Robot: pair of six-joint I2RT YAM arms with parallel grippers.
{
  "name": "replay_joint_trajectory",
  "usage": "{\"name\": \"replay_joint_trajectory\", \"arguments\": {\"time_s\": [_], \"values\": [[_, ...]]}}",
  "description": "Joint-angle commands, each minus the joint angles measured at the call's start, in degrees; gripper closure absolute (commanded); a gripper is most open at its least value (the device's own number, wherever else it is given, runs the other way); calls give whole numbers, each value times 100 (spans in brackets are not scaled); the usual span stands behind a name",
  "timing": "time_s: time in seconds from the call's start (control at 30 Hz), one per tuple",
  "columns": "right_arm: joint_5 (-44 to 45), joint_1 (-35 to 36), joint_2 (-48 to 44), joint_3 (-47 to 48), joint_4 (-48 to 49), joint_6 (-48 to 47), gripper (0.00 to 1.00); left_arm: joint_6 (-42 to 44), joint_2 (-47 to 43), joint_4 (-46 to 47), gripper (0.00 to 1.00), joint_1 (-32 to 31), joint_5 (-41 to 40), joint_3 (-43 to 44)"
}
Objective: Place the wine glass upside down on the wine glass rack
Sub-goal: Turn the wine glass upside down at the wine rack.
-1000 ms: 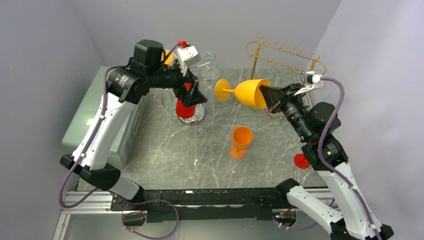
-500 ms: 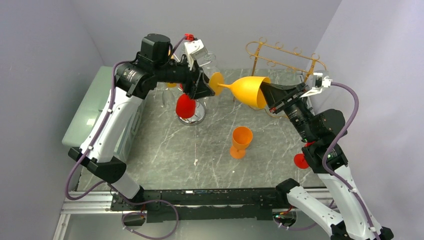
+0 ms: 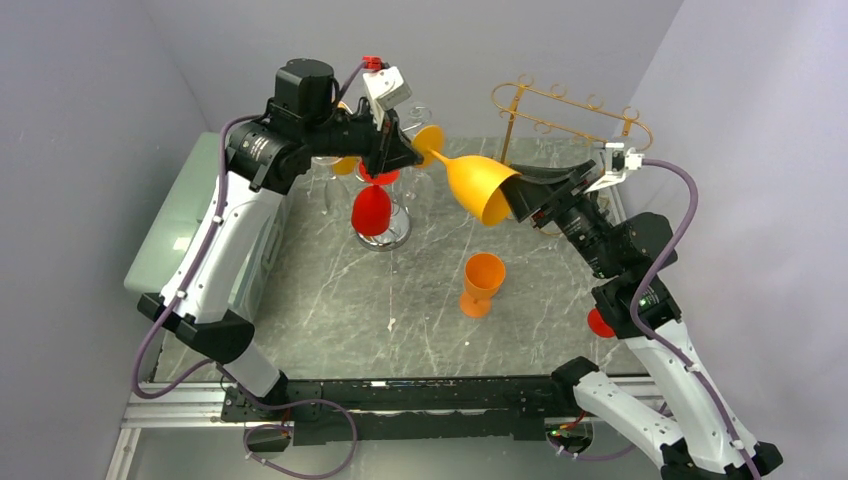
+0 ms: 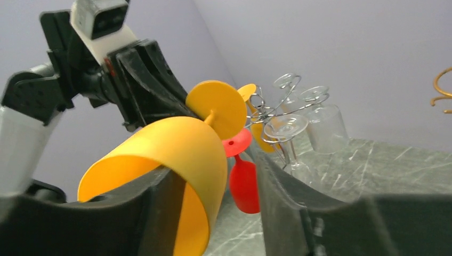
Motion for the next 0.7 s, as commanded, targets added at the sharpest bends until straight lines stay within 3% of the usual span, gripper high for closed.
{"name": "replay_joint_trajectory", "arguments": {"time_s": [0.0, 0.1, 0.33, 0.5, 0.67], "values": [[-474, 19, 70, 442, -665, -254, 38, 1052, -284, 644, 100, -68, -282, 145], [-709, 20, 31, 668, -1885, -739, 28, 2094, -604, 1339, 100, -69, -505, -164], [-337, 13, -782, 1089, -3715, -1599, 21, 4576, -1466, 3185, 100, -130, -281, -1349], [-91, 11, -447, 2041, -4021, -1476, 21, 5759, -1954, 4041, 100, -267, 58, -2111], [-449, 11, 157, 2420, -3211, -614, 23, 7246, -2461, 4171, 100, -550, 454, -2915]]}}
